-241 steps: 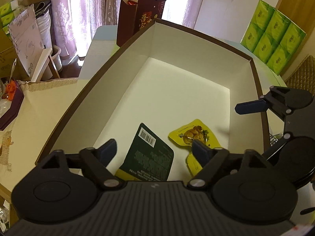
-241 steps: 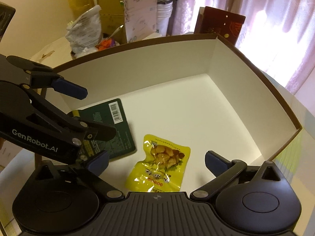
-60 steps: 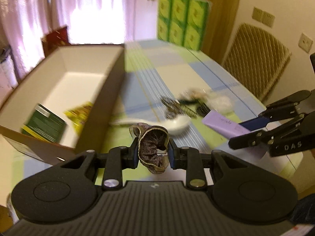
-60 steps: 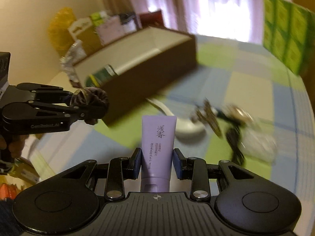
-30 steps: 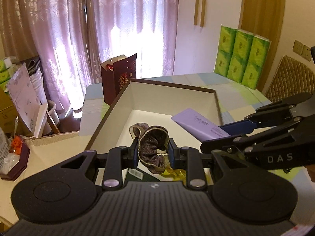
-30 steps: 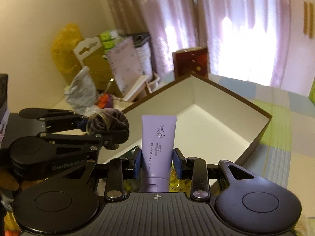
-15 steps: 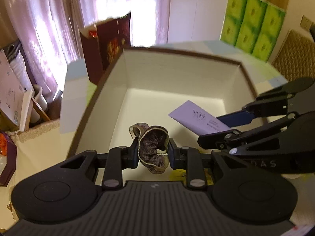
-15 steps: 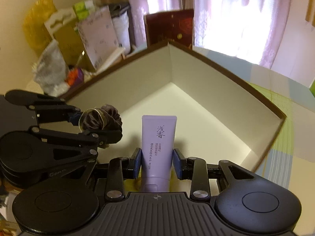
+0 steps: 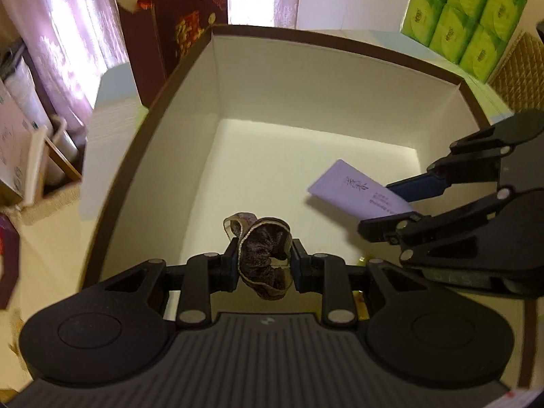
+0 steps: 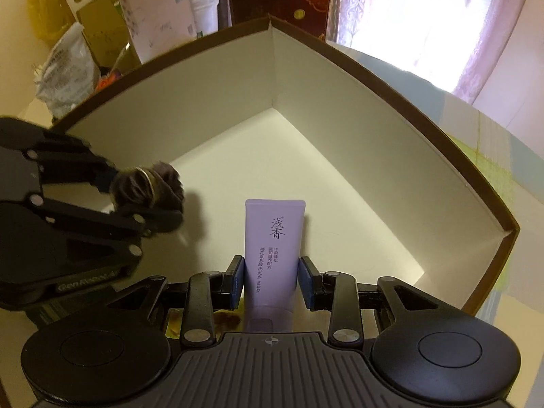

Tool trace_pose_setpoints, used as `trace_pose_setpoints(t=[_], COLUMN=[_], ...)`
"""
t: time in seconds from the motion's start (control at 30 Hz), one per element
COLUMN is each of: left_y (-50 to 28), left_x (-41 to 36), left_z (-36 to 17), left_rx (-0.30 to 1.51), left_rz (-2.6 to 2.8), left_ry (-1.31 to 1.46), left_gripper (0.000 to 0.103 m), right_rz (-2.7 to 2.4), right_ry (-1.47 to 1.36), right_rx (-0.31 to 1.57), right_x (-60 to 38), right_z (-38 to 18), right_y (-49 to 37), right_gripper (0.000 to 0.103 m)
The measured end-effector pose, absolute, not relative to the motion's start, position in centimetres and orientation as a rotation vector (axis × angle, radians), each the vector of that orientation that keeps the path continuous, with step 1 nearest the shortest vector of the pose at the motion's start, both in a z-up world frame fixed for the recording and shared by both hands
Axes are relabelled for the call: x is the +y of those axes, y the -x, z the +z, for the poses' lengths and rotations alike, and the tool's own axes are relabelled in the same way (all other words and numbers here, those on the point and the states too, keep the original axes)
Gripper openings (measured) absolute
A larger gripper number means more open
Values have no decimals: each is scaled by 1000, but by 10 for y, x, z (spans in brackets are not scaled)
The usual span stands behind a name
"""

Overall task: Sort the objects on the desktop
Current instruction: 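Open both tools to drop the scrunchie and tube into the box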

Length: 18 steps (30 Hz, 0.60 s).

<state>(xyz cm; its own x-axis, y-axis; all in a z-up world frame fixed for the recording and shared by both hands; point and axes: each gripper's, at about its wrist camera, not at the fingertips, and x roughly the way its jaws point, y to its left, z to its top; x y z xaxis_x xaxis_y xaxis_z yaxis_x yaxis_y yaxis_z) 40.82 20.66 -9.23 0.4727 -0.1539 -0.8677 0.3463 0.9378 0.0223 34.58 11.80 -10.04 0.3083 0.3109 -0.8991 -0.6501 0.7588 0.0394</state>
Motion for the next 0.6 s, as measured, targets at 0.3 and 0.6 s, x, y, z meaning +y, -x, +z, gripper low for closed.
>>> trace_pose_setpoints(t=[0.3,0.6], left_y=[-413,-408], left_x=[198,200], left_z=[-101,-99], left_rx=[1072,1091], left_rz=[-304,-294], left_ry=[-232,-257], left_gripper=[34,67], right_rz=[679,674], right_ry=[393,414], right_rx=[1070,1005], right_x=[118,115], right_z=[-93,-81], right_y=[-345,-345], right_gripper=[31,75])
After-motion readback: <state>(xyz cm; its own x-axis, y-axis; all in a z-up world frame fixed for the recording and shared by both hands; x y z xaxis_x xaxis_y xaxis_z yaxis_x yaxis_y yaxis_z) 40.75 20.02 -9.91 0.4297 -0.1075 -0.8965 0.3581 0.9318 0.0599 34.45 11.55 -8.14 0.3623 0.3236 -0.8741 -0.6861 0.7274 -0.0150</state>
